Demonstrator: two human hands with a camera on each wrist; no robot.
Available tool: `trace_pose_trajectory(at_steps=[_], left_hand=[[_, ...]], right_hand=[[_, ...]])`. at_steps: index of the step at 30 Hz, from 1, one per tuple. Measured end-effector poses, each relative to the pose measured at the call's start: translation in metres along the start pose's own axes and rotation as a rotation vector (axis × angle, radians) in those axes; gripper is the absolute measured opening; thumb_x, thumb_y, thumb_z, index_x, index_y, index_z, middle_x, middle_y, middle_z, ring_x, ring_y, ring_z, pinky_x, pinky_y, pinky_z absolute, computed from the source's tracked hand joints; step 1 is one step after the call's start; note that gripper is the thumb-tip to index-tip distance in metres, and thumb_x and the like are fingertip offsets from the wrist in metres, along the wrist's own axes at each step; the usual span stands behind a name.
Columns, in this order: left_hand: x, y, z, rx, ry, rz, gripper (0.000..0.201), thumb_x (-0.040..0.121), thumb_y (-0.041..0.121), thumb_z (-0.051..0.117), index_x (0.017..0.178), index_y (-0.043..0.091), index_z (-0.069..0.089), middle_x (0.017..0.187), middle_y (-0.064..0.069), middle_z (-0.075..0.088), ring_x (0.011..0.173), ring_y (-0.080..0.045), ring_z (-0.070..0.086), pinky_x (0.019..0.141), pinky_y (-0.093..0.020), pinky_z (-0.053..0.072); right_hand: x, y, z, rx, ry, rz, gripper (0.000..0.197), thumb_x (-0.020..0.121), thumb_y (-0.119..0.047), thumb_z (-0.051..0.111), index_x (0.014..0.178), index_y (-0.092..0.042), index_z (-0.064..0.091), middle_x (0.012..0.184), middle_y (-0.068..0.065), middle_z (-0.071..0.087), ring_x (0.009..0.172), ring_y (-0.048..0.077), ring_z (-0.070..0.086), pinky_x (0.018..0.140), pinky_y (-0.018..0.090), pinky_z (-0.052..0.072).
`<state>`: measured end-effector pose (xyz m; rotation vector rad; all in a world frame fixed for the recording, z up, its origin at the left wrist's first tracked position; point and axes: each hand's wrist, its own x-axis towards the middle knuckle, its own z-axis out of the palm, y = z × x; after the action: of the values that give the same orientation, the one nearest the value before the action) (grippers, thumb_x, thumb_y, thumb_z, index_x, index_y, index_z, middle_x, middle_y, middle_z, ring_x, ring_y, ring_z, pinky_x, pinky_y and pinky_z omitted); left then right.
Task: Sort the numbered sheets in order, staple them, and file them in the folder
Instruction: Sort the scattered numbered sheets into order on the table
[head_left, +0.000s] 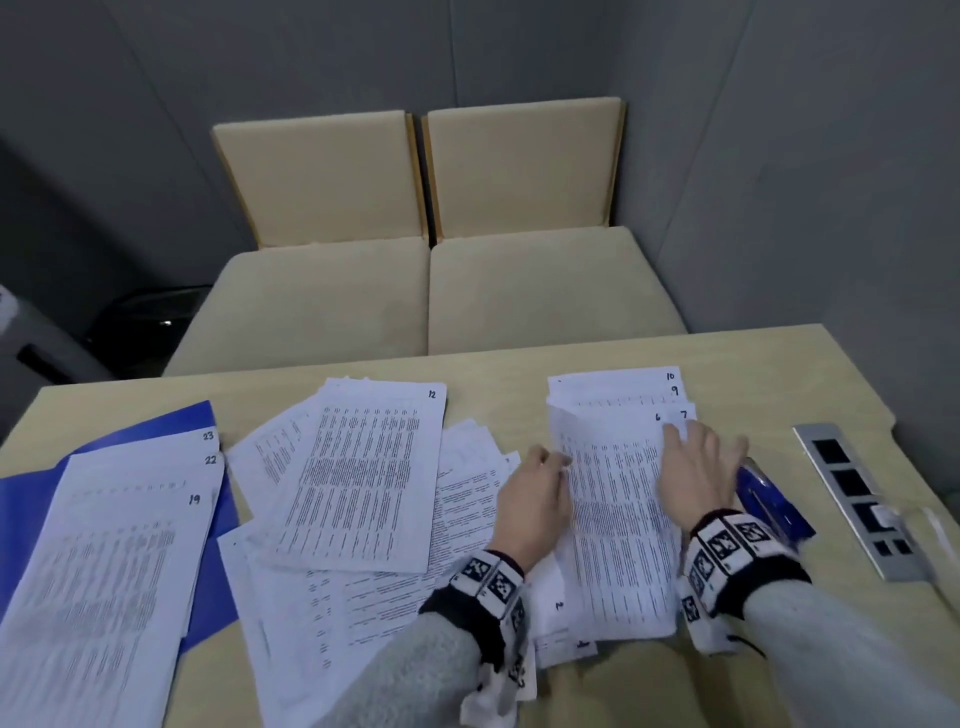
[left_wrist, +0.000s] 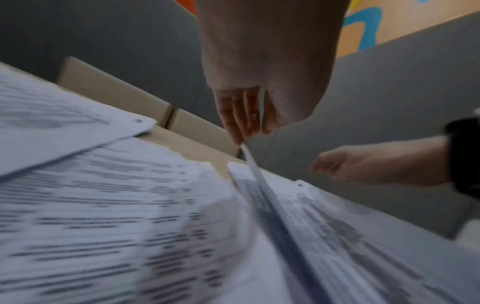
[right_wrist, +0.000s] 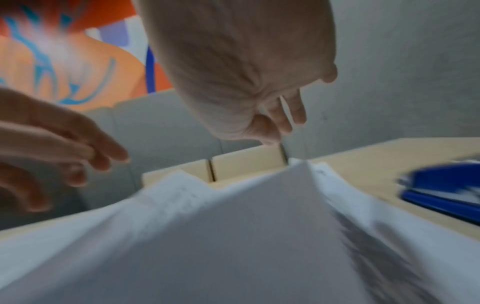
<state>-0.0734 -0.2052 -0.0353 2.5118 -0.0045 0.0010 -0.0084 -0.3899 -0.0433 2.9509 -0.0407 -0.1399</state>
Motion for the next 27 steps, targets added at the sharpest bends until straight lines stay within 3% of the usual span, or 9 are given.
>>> trace_pose_trajectory(at_steps=[2,4,7,9,12,16,22,27], left_hand=[[0.001,-0.025,-0.011,0.11,0.075,0.005,0.028,0.095,0.017,0.046,0.119,0.013,0.059,0.112,-0.006,0.054,0.099,-0.023,0.053,0.069,-0.029,0.04],[-0.004,-0.058,-0.015,0.244,0.045,-0.07,0.03,0.092,0.021,0.049,0.12,0.018,0.058,0.115,-0.006,0.056,0.108,-0.027,0.051,0.085,-0.039,0.04],[-0.021,-0.085,-0.013,0.297,-0.15,-0.071,0.052,0.088,0.044,0.028,0.13,0.025,0.052,0.131,-0.004,0.05,0.126,-0.027,0.043,0.105,-0.05,0.028],[-0.028,-0.079,-0.008,0.29,-0.231,-0.006,0.052,0.092,0.046,0.024,0.136,0.027,0.045,0.139,-0.001,0.044,0.134,-0.022,0.035,0.112,-0.05,0.018],[-0.031,-0.06,0.002,0.254,-0.34,0.062,0.051,0.097,0.042,0.039,0.145,0.025,0.03,0.149,-0.005,0.033,0.136,-0.022,0.033,0.114,-0.048,0.017],[-0.027,-0.043,0.012,0.261,-0.423,0.047,0.054,0.098,0.041,0.039,0.147,0.022,0.024,0.15,-0.008,0.031,0.135,-0.025,0.033,0.113,-0.051,0.019],[-0.026,-0.043,0.02,0.276,-0.461,0.032,0.053,0.097,0.042,0.039,0.144,0.021,0.029,0.148,-0.007,0.034,0.135,-0.024,0.033,0.11,-0.053,0.024],[-0.02,-0.042,0.019,0.284,-0.514,0.008,0.056,0.096,0.045,0.041,0.145,0.021,0.029,0.149,-0.007,0.034,0.135,-0.025,0.034,0.109,-0.054,0.028]], right_hand=[[-0.003,-0.019,-0.015,-0.053,0.041,-0.038,0.059,0.083,-0.01,0.051,0.139,-0.017,0.036,0.147,0.008,0.035,0.135,0.024,0.031,0.111,0.06,0.009],[-0.006,-0.034,-0.022,-0.014,0.035,-0.085,0.06,0.086,-0.013,0.05,0.143,-0.017,0.031,0.152,0.006,0.031,0.139,0.025,0.029,0.112,0.06,0.0],[-0.025,-0.052,-0.01,0.134,-0.098,-0.15,0.048,0.094,-0.023,0.04,0.141,-0.023,0.034,0.145,0.003,0.04,0.132,0.026,0.037,0.111,0.058,0.012],[-0.045,-0.057,0.006,0.168,-0.223,-0.054,0.048,0.094,-0.033,0.039,0.14,-0.024,0.032,0.146,0.007,0.033,0.131,0.029,0.033,0.107,0.056,0.023],[-0.067,-0.041,0.024,0.267,-0.266,0.176,0.063,0.091,-0.039,0.048,0.145,-0.023,0.02,0.148,0.012,0.022,0.133,0.031,0.026,0.102,0.052,0.032],[-0.069,-0.005,0.034,0.474,-0.287,0.451,0.069,0.09,-0.043,0.054,0.145,-0.02,0.018,0.145,0.016,0.023,0.13,0.033,0.03,0.1,0.051,0.034],[-0.058,0.017,0.052,0.595,-0.292,0.544,0.064,0.081,-0.041,0.065,0.133,-0.01,0.042,0.133,0.018,0.039,0.122,0.034,0.041,0.097,0.047,0.042],[-0.045,0.015,0.049,0.645,-0.357,0.687,0.07,0.073,-0.036,0.074,0.127,-0.003,0.046,0.135,0.022,0.033,0.125,0.037,0.035,0.1,0.045,0.039]])
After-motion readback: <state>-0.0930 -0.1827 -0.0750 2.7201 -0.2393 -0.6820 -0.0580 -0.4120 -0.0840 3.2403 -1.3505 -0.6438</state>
